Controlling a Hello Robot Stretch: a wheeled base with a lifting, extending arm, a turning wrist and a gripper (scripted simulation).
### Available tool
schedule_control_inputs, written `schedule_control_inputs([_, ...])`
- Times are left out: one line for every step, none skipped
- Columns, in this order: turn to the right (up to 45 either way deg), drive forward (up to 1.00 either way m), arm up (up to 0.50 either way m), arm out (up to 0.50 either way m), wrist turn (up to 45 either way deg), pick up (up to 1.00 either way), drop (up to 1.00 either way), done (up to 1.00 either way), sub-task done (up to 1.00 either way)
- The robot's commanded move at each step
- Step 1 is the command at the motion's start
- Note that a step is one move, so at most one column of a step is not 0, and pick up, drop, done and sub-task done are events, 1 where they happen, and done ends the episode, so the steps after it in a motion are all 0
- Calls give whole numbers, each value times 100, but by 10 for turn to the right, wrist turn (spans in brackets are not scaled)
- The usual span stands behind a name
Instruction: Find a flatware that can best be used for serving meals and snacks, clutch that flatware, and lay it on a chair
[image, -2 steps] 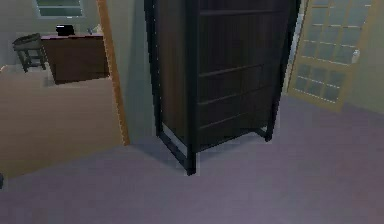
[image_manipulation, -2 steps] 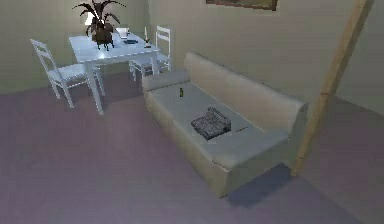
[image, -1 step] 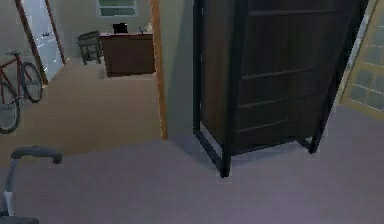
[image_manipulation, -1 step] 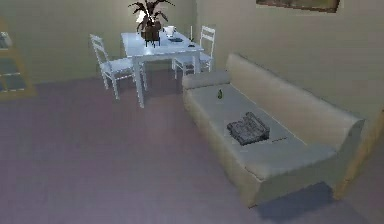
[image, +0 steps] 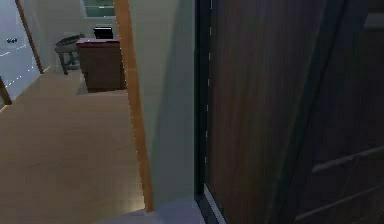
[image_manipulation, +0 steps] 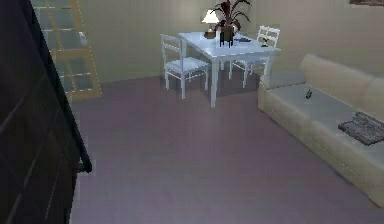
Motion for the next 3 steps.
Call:
schedule_control_inputs([-120, 0, 0, 0, 0, 0, 0, 0, 0])
schedule_control_inputs([0, 10, 0, 0, 0, 0, 0, 0, 0])
schedule_control_inputs([-330, 0, 0, 0, 0, 0, 0, 0, 0])
